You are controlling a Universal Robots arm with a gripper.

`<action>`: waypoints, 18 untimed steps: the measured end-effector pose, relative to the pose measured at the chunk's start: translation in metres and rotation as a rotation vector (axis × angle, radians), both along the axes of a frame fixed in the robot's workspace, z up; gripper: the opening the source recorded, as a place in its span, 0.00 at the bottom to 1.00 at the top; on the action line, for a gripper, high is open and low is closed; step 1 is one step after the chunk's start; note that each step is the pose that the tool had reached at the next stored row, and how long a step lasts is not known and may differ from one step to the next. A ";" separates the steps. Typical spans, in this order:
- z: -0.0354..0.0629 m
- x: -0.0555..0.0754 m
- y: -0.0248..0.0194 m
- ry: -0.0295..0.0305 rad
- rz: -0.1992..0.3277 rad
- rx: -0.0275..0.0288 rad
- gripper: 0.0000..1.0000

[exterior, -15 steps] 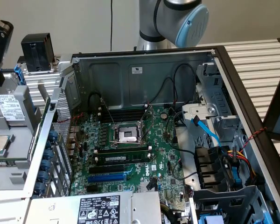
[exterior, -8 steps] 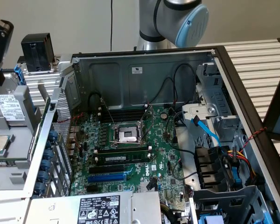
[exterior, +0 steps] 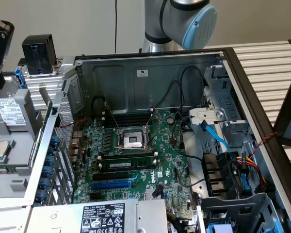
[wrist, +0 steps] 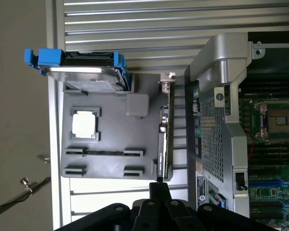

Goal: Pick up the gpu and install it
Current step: 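Pick up the gpu and move the gpu toward the slot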

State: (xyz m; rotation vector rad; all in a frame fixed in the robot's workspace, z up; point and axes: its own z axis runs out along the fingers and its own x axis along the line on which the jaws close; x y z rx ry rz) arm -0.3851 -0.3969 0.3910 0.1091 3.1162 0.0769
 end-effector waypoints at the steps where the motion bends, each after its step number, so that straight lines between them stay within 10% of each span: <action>1: 0.0000 0.000 0.0000 -0.0008 0.000 0.0000 0.11; 11: -0.0109 0.000 -0.0001 -0.0071 0.000 0.0013 0.11; 18: -0.0164 0.000 -0.0007 -0.0340 -0.006 0.0082 0.24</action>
